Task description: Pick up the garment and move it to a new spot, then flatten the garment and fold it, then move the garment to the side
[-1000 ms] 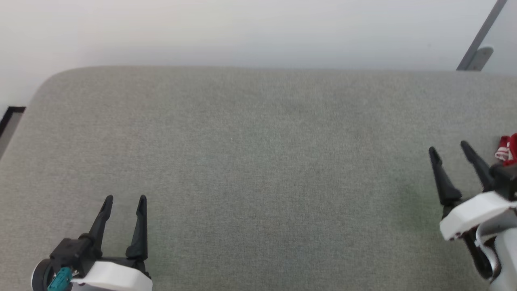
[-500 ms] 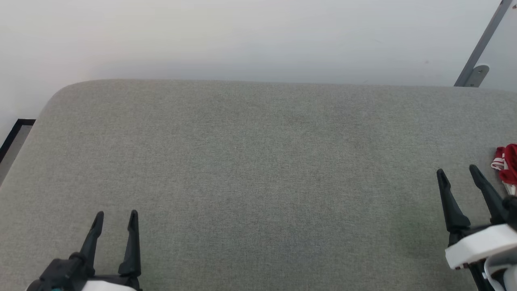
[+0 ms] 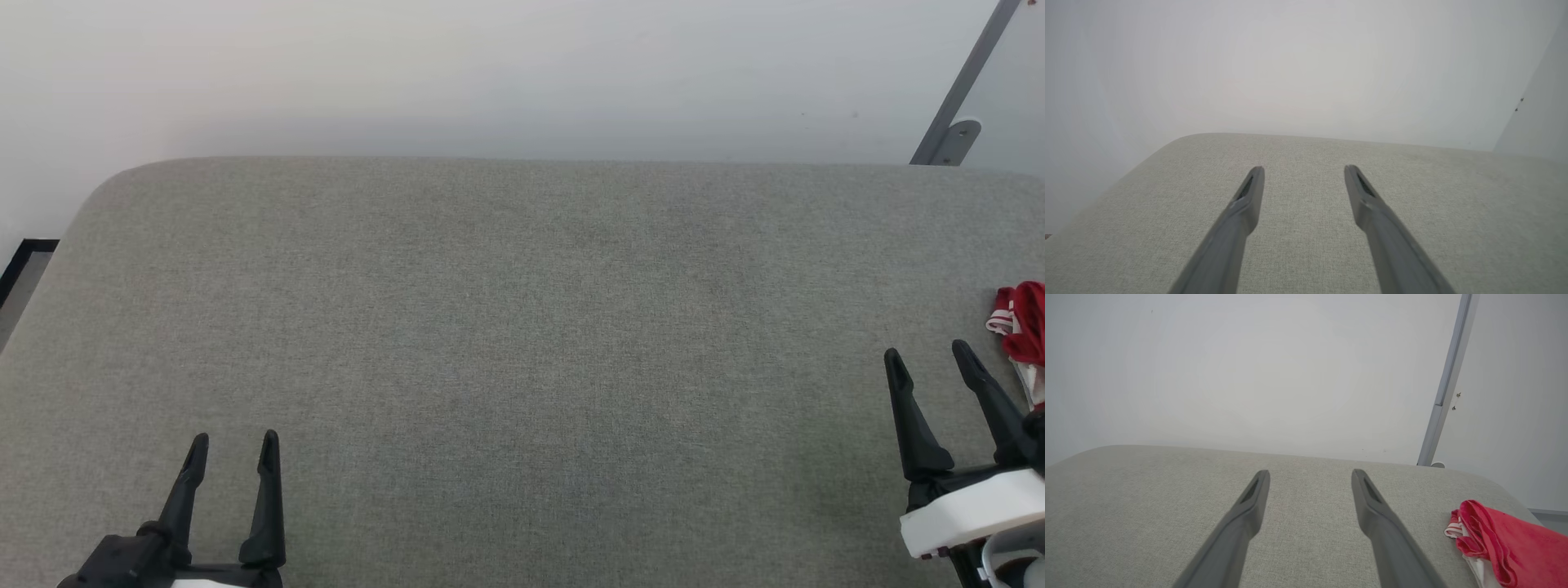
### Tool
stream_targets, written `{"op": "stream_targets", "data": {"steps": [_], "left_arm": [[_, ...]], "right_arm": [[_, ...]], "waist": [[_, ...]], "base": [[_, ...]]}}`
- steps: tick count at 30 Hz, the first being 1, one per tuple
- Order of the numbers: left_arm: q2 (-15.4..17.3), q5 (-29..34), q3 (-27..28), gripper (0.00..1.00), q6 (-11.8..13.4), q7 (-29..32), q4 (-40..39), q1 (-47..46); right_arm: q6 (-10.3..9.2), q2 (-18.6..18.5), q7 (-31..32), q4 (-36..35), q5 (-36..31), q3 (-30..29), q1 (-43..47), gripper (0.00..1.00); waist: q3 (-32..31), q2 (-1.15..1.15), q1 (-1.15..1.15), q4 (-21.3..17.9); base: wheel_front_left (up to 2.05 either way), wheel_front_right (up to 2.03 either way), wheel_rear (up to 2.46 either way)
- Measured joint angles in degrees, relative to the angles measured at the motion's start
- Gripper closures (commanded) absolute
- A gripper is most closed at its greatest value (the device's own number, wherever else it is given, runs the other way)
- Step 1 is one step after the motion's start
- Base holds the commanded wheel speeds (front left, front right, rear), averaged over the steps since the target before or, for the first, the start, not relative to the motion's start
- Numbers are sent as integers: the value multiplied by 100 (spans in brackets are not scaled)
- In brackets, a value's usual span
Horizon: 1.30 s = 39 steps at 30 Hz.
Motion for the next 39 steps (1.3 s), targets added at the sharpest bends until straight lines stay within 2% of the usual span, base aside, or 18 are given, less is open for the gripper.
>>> {"op": "stream_targets", "data": {"steps": [22, 23, 28, 39], "left_arm": [[-63, -36, 109, 0, 0, 0, -23, 23], [-81, -55, 115, 100, 0, 1, -15, 21], [-187, -123, 60, 100, -7, 27, 222, 58], [-177, -1411, 43, 100, -7, 311, 382, -77]], "right_arm": [[0, 82, 40, -151, -41, 3, 75, 0], [0, 92, 45, -153, -40, 7, 75, 100], [0, 241, 58, 81, 18, 42, 182, 100], [0, 416, 298, 220, 1171, -15, 151, 100]], "waist": [[51, 0, 0, 7], [69, 0, 0, 4], [69, 0, 0, 2], [44, 0, 0, -25]], "base": [[0, 0, 0], [0, 0, 0], [0, 0, 0], [0, 0, 0]]}}
